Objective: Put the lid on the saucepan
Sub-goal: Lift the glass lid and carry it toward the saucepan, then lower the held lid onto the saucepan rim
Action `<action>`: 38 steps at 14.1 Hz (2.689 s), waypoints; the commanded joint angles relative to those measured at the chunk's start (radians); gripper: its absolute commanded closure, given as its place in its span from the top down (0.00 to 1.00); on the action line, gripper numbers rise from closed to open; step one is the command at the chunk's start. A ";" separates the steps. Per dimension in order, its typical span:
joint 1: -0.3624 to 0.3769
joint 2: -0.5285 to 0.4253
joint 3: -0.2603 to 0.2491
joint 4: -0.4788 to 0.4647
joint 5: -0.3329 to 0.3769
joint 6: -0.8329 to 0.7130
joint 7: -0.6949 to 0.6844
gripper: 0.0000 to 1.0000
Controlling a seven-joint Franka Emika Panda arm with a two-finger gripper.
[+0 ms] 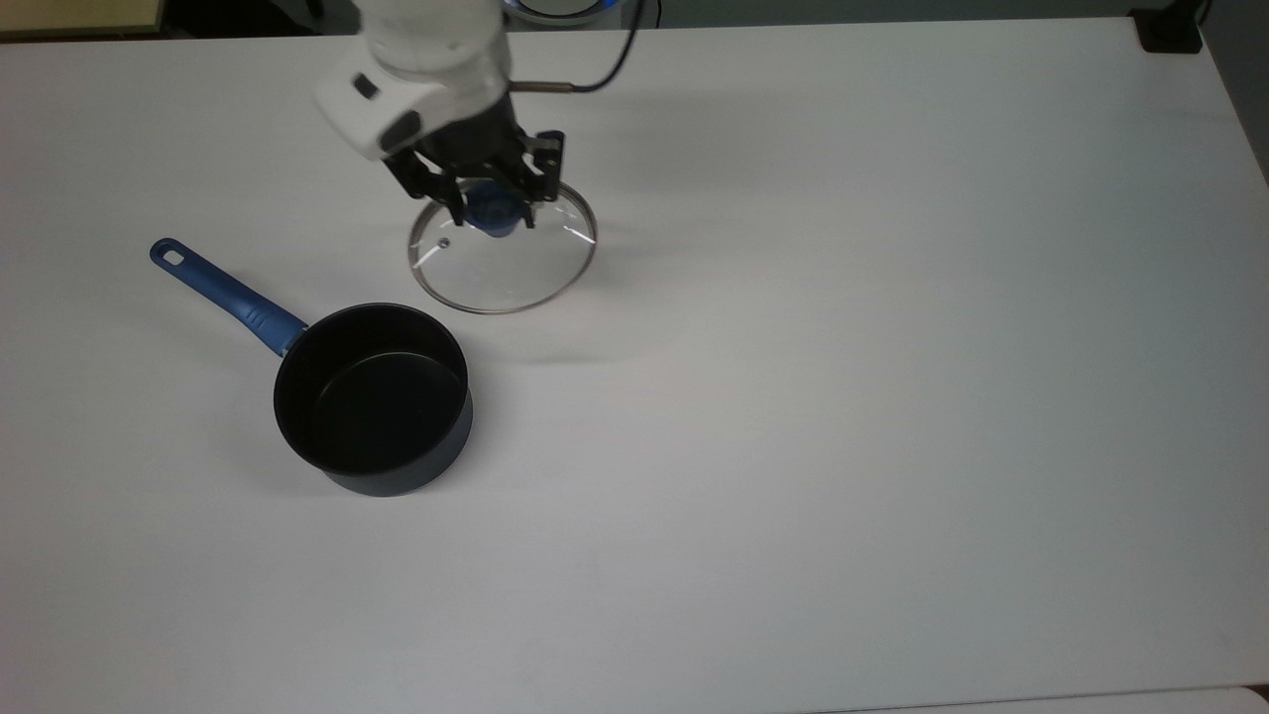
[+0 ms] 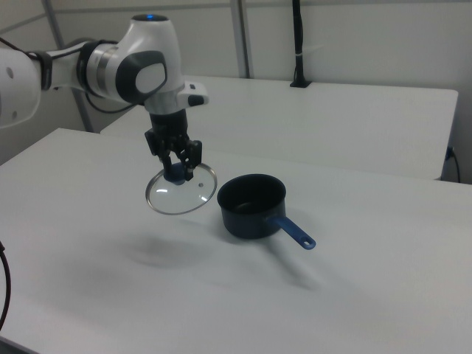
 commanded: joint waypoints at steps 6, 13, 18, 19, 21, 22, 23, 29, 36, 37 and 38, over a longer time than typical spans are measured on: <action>-0.018 0.081 -0.052 0.143 0.036 -0.045 -0.024 0.44; -0.039 0.183 -0.060 0.222 0.036 0.035 -0.001 0.42; -0.058 0.201 -0.064 0.224 0.036 0.107 0.000 0.42; -0.058 0.210 -0.064 0.226 0.036 0.112 0.000 0.42; -0.062 0.218 -0.064 0.226 0.036 0.135 0.000 0.42; -0.061 0.227 -0.064 0.226 0.036 0.144 0.003 0.42; -0.061 0.242 -0.064 0.227 0.035 0.158 0.023 0.42; -0.061 0.276 -0.064 0.256 0.034 0.195 0.062 0.42; -0.061 0.299 -0.064 0.273 0.033 0.196 0.068 0.42; -0.061 0.302 -0.064 0.287 0.033 0.196 0.068 0.42; -0.062 0.307 -0.064 0.291 0.033 0.196 0.068 0.42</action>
